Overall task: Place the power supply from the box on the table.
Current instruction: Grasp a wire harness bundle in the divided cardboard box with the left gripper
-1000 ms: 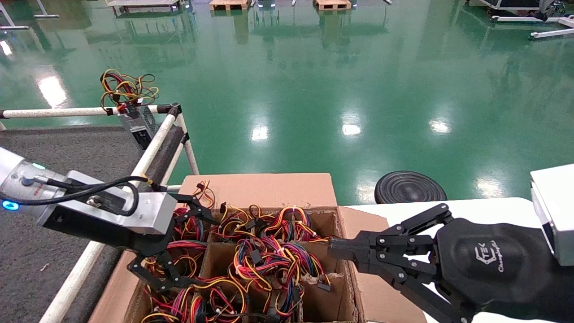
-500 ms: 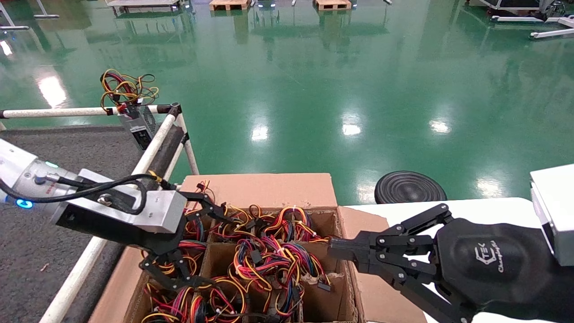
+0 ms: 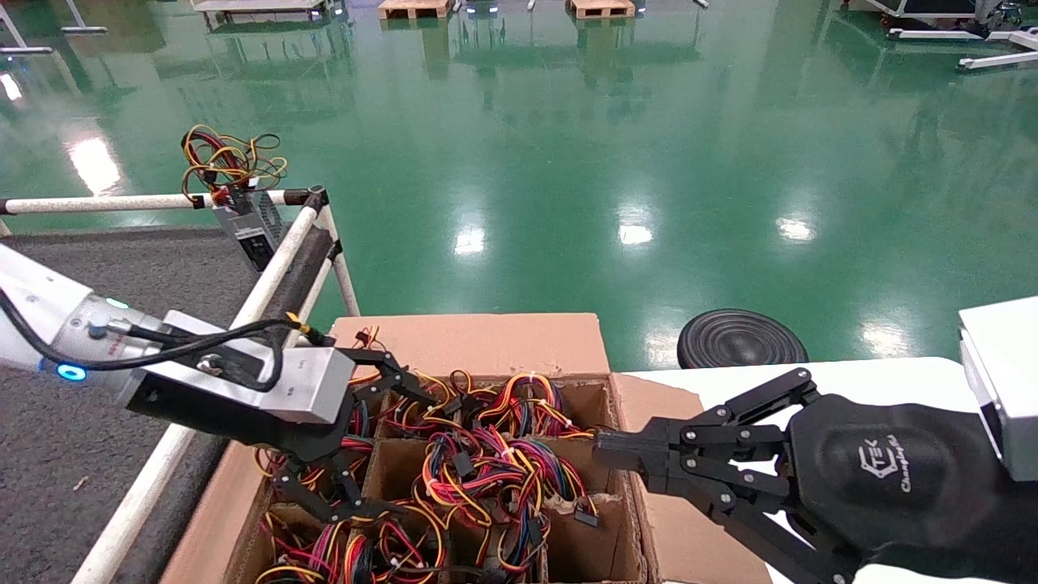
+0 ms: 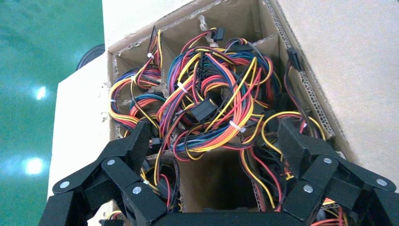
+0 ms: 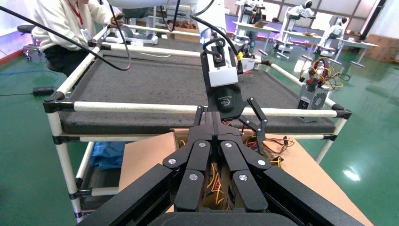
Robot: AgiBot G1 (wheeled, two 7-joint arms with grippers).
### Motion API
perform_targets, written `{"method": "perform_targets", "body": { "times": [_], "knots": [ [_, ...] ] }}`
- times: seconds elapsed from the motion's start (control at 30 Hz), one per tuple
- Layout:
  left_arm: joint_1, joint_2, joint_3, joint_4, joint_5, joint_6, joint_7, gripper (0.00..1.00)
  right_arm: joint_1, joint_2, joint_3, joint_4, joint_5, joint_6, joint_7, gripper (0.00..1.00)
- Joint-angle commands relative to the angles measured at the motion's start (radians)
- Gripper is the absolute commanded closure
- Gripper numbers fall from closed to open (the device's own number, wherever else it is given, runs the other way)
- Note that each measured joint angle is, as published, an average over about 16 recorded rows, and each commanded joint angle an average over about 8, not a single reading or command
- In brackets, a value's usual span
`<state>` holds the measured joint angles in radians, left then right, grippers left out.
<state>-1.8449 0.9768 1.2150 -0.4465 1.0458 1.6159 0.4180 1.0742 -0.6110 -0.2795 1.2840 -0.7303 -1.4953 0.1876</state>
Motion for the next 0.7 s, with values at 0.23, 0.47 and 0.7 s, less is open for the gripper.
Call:
{"method": "perform_targets", "body": {
  "times": [0.23,0.47,0.7],
  "knots": [
    [0.012,0.018,0.006,0.031,-0.008,-0.022,0.021,0.00,0.000,0.000,0.000,0.000,0.000,0.000,0.000,1.00],
    [0.024,0.034,0.009,0.058,-0.012,-0.055,0.038,0.00,0.000,0.000,0.000,0.000,0.000,0.000,0.000,1.00],
    [0.028,0.058,0.014,0.090,-0.018,-0.087,0.057,0.00,0.000,0.000,0.000,0.000,0.000,0.000,0.000,1.00]
  ]
}}
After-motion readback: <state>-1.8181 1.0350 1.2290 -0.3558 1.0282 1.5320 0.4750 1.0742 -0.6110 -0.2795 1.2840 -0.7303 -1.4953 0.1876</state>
